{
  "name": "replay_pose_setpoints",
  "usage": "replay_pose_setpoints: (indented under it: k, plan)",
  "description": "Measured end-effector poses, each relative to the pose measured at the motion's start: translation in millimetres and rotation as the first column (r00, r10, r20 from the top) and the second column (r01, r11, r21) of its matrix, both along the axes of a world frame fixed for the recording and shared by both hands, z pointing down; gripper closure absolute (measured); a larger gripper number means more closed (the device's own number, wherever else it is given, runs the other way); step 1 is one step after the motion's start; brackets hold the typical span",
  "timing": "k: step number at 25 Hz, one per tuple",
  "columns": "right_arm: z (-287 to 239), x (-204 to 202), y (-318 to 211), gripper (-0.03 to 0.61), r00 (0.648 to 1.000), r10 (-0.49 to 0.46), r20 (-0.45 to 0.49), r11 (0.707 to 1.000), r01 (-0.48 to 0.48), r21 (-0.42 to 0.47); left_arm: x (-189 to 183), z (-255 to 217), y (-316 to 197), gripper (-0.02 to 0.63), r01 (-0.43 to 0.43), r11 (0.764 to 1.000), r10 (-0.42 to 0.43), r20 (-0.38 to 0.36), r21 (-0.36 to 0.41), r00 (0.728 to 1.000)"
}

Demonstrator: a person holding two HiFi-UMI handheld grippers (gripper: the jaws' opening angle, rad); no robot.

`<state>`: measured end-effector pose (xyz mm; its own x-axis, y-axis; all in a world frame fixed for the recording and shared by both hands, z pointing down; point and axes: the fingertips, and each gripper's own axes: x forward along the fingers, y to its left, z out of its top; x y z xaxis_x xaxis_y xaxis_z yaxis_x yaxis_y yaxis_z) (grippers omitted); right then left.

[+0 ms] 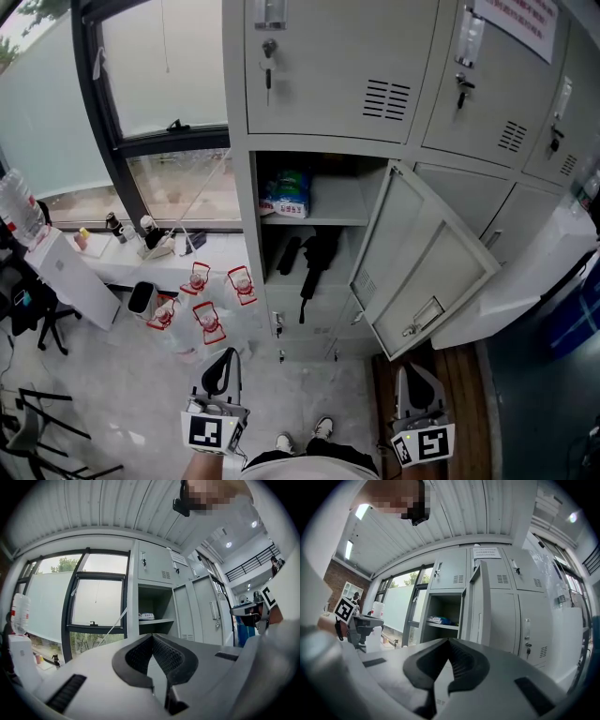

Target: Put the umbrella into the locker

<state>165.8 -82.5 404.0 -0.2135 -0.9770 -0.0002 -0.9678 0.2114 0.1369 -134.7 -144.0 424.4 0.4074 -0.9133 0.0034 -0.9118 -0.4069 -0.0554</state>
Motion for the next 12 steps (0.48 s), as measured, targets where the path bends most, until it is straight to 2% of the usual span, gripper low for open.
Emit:
replay_pose_setpoints:
  k: [12]
  plan:
    - [2,-16,11,0.563,1.0,0.0,-0.007,1.0,0.0,0.001,-14,5,9,0.592,-0.009,1.0,0.009,-0.008,0.002,1.0]
